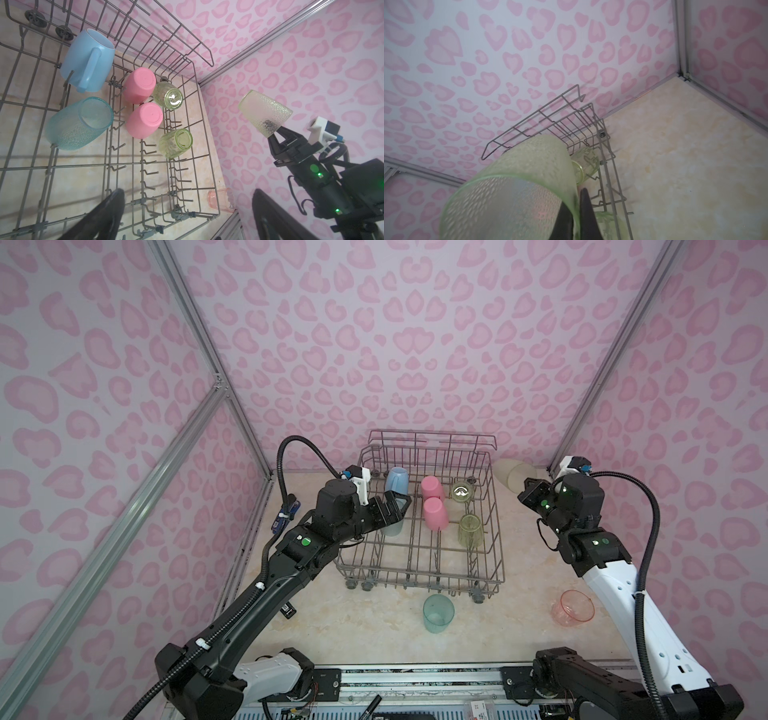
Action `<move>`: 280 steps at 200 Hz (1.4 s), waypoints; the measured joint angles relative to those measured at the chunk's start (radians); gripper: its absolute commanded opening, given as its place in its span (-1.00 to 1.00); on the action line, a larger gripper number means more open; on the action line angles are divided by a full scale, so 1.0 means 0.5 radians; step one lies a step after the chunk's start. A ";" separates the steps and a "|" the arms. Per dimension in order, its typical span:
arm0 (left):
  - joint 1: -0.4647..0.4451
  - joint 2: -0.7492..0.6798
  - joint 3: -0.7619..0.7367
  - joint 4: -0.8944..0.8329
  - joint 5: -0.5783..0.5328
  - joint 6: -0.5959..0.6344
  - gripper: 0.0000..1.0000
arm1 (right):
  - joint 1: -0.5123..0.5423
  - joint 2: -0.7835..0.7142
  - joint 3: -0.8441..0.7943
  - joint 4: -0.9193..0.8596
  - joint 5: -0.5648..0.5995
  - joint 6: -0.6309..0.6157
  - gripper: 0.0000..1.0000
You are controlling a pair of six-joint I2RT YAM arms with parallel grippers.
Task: Load the cups into the dish rack
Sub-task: 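Lift the pale green cup toward the left gripper with right gripper, then close left gripper on the pale green cup held by the right gripper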
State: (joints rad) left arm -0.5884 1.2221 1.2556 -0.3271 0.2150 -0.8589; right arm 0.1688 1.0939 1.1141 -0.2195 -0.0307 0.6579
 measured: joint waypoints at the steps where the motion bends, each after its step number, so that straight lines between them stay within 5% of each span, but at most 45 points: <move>1: 0.000 0.002 0.003 0.000 0.002 -0.006 0.94 | 0.005 0.000 -0.002 0.006 -0.002 0.002 -1.00; 143: 0.182 0.376 0.143 0.546 0.349 -1.046 0.91 | 0.517 0.486 -0.113 1.056 -0.620 0.147 -1.00; 280: 0.264 0.560 0.111 1.051 0.414 -1.525 0.68 | 0.724 0.703 0.038 1.219 -0.686 0.145 -1.00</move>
State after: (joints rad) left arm -0.4564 1.5021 1.3109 0.1982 0.4221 -1.6215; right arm 0.5308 1.4456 1.1332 0.3901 -0.3737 0.7303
